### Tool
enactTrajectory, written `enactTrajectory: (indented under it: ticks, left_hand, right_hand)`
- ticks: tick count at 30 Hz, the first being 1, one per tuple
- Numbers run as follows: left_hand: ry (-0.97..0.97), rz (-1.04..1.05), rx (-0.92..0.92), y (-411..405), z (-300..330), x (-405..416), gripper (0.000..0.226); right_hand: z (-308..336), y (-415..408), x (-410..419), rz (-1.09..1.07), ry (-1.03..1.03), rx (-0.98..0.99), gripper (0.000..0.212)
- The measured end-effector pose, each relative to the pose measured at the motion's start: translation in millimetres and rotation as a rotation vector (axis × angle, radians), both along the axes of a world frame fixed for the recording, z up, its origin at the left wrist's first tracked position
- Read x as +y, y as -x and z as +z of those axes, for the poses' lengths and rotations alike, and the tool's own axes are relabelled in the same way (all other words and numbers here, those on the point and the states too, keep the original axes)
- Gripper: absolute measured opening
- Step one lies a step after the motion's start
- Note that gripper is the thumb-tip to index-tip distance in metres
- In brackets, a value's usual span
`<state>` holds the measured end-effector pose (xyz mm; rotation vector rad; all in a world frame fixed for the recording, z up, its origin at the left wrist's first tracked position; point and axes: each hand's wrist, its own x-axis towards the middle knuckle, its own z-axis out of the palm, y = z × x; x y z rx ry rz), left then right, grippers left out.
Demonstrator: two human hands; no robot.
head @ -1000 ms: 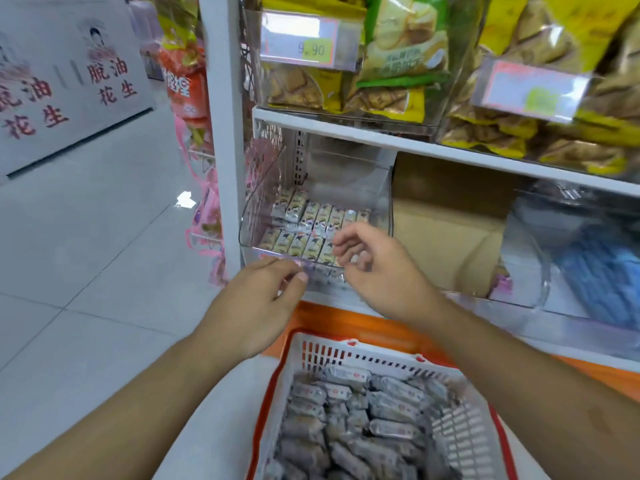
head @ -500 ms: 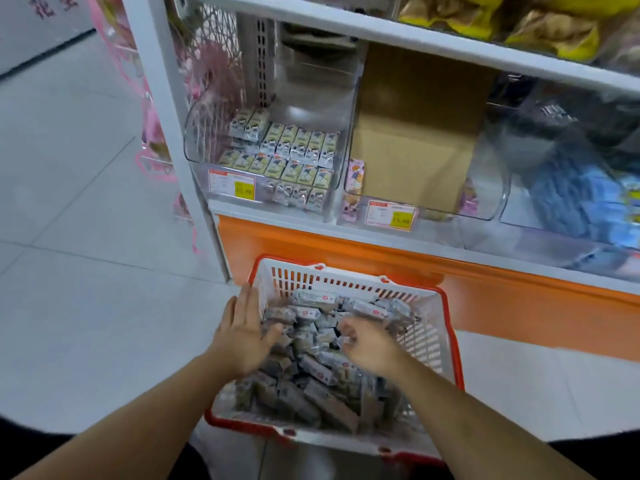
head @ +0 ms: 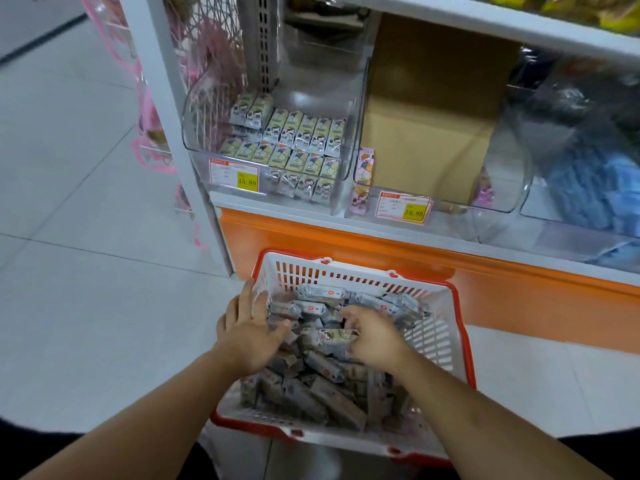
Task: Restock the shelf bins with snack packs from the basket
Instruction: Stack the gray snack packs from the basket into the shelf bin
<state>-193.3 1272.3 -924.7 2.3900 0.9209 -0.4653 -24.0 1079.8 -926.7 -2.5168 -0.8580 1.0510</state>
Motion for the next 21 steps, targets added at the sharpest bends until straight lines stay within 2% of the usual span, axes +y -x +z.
enactTrajectory:
  ticks: [2, 4, 9, 13, 17, 21]
  left_hand:
    - [-0.109, -0.008, 0.016, -4.6, 10.6, -4.3, 0.073]
    - [-0.111, 0.013, -0.018, -15.5, 36.9, -7.2, 0.067]
    - [0.364, -0.020, -0.243, -52.3, 139.6, 3.4, 0.045]
    - [0.488, -0.170, -0.321, -45.0, 199.6, 0.8, 0.027]
    - [0.679, 0.042, -0.474, -34.1, 210.4, 1.0, 0.019]
    - [0.845, 0.281, -0.663, -38.2, 214.8, -0.5, 0.024]
  right_hand:
    - [29.9, -5.2, 9.5, 0.049, -0.074, -0.072, 0.077]
    - [65.2, -9.9, 18.5, 0.175, -0.126, -0.178, 0.077]
    - [151.9, -19.4, 25.2, 0.361, -0.266, -0.317, 0.085]
    - [198.8, -15.5, 26.3, 0.367, -0.426, -0.369, 0.085]
    - [226.3, -3.4, 36.5, 0.314, -0.572, -0.483, 0.084]
    - [230.6, 5.8, 37.4, 0.251, -0.630, -0.379, 0.078]
